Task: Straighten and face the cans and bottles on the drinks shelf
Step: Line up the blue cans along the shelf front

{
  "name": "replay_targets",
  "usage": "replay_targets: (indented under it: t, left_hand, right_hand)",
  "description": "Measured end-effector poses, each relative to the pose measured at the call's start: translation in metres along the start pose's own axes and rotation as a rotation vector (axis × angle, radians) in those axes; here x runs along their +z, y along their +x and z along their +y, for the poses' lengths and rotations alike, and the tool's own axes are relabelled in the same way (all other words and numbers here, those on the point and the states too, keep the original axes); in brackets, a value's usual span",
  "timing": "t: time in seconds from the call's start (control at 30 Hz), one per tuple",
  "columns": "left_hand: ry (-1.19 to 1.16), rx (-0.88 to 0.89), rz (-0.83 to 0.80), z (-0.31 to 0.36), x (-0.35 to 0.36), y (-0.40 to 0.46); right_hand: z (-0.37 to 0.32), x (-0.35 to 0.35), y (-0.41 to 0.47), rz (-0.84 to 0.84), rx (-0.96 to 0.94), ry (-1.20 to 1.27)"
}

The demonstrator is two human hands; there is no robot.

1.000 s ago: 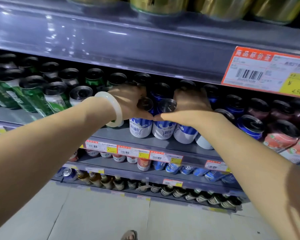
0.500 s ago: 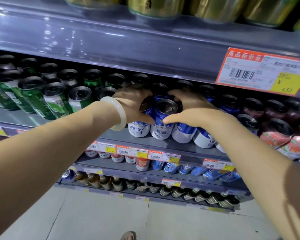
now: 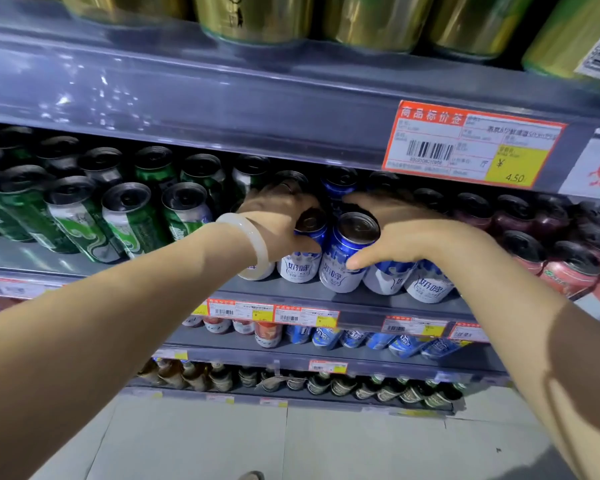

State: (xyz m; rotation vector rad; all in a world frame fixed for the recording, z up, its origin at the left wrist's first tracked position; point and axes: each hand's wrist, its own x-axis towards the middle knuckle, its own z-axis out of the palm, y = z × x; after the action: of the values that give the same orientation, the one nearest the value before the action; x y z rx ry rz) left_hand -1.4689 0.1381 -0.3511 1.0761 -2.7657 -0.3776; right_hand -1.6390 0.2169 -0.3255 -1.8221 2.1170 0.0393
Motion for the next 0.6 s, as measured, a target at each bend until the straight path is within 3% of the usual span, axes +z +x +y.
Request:
replay_targets:
  t: [0.13,0.3,0.47,0.6]
  left_hand:
    - [-0.023,-0.002,-0.014,0.001,-0.002,0.0]
    - [0.007,-0.004,-0.066,0.002,-0.006,0.002]
    - [0.071,0.1,0.003,0.021,-0.004,0.007]
    - [0.07,0.205,-0.053,0.059,0.004,0.024]
  right_hand:
    - [-0.002,0.0,0.0,0.131,0.041,-0.036]
    - [0.003,-0.007,-0.005,0.034,-0.038,0.109]
    - [0.033,-0.019,-0.029,0.023,0.126,0.11]
    - [0.045,-0.016,-0.037,-0.056,0.145,0.06]
